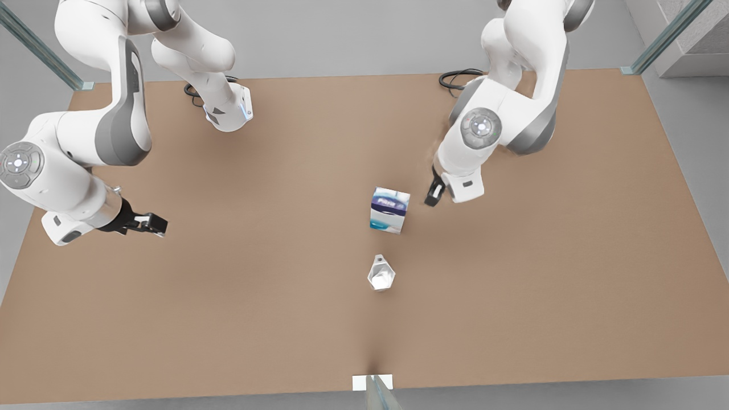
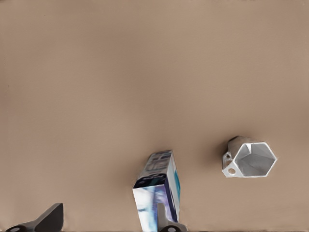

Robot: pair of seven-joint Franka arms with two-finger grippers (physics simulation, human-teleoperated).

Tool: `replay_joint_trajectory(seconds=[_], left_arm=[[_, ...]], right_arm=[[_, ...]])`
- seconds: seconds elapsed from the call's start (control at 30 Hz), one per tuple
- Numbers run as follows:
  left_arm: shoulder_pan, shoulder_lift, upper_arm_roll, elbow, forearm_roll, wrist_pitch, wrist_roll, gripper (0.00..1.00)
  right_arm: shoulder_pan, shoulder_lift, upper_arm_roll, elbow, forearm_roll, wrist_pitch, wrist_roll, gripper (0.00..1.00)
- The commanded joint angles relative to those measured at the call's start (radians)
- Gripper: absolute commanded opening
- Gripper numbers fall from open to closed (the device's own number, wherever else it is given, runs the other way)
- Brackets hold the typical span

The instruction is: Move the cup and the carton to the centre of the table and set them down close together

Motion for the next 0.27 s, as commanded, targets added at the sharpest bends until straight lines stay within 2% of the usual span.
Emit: replay_joint_trajectory(seconds=[0.0, 0.03, 0.07, 0.23], left_arm=[[0.057, -0.008, 0.001, 0.001, 0.081, -0.009, 0.512, 1.0], [0.177, -0.018, 0.001, 0.001, 0.084, -0.009, 0.894, 1.0], [0.206, -0.039, 0.001, 0.001, 0.087, -0.006, 1.025, 1.0], [0.244, -0.024, 0.002, -0.007, 0.098, -0.001, 1.02, 1.0]], right_arm=[[-0.001, 0.0, 0.0, 0.0, 0.0, 0.0, -0.001, 1.0], [-0.003, -0.002, 0.0, 0.0, 0.0, -0.003, -0.001, 1.0], [-0.001, 0.0, 0.0, -0.002, 0.0, 0.0, -0.001, 1.0], [-0.004, -0.003, -0.002, -0.003, 0.001, -0.007, -0.001, 1.0]])
